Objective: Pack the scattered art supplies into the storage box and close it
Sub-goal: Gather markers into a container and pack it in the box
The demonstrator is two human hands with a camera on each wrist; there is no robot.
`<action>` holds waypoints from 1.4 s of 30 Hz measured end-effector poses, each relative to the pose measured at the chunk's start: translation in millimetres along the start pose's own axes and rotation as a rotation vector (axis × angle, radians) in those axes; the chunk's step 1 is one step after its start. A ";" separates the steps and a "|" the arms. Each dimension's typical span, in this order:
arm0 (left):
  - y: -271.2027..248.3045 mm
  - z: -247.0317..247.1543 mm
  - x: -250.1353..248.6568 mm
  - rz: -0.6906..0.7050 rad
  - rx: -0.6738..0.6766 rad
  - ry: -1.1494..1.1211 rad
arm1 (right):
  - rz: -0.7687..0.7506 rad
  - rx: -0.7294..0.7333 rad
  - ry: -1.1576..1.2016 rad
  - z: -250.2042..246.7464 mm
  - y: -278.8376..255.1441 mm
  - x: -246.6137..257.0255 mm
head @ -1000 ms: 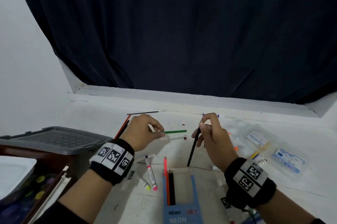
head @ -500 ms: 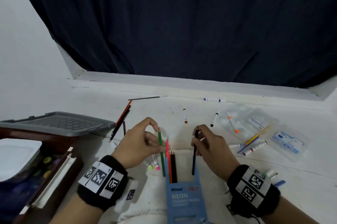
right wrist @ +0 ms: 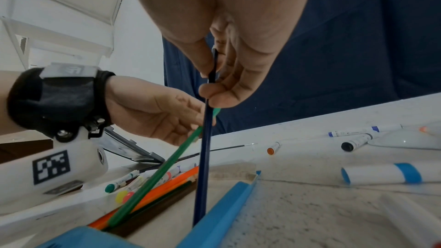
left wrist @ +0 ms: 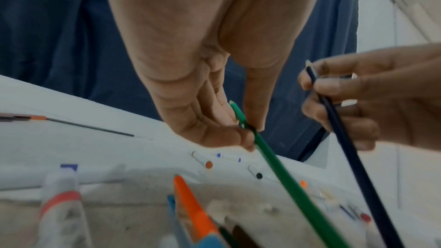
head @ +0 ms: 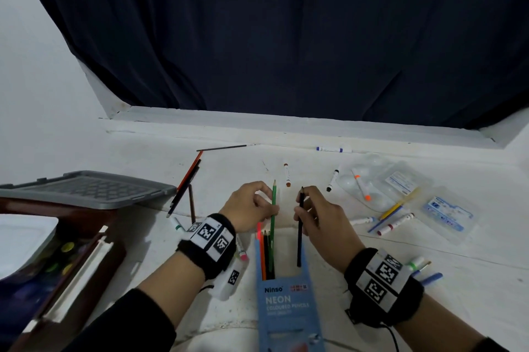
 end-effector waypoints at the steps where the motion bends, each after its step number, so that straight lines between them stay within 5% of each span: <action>1: 3.0 6.0 3.7 -0.017 0.031 0.051 | -0.004 -0.004 -0.001 -0.1 -0.1 -0.2; 9: 1.5 24.7 16.2 -0.023 0.140 0.573 | 0.022 -0.017 0.017 -1.9 0.1 -3.7; 19: -32.6 33.4 18.6 0.079 0.229 0.825 | 0.038 -0.014 0.013 3.4 1.8 -3.9; 35: -65.6 18.3 30.2 0.223 0.165 0.816 | 0.238 -0.046 0.236 22.5 12.8 -8.3; 42: -64.6 21.2 32.9 0.222 0.147 0.883 | 0.269 0.143 0.033 48.2 6.2 -18.3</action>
Point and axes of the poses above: each hand's wrist, its own y-axis towards the middle knuckle, its own z-axis out of the palm, x = y × z, the point moved 5 cm from there along y, towards the middle knuckle, and after that the axes turned 4 degrees about -x, right-handed, at the moved point
